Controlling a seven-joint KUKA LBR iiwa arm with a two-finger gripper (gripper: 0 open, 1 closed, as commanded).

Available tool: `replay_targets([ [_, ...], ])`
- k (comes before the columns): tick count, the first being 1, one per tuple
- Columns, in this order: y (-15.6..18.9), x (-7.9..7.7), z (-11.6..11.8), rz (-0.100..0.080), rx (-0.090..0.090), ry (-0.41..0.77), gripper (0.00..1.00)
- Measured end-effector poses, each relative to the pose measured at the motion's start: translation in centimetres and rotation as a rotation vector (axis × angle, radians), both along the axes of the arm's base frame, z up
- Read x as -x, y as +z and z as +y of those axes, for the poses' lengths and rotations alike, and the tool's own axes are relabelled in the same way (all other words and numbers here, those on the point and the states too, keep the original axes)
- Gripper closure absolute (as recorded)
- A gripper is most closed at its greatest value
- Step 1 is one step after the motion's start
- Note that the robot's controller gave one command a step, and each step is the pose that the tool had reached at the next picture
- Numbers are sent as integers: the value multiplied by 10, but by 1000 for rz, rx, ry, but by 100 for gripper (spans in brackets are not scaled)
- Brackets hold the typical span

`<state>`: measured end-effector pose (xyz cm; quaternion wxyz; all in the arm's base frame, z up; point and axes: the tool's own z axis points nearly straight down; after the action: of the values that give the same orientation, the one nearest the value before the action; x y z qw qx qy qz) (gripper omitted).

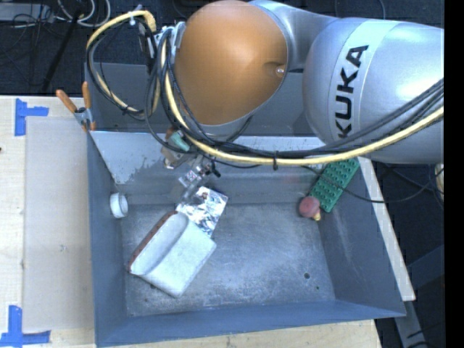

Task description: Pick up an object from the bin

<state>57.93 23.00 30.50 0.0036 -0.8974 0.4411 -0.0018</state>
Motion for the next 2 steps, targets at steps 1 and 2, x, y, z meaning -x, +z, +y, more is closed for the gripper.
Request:
replay_targets([
  [1, -117, -1, -21, 15, 4, 351, 100],
  [2, -164, 14, 3, 14, 4, 93, 100],
])
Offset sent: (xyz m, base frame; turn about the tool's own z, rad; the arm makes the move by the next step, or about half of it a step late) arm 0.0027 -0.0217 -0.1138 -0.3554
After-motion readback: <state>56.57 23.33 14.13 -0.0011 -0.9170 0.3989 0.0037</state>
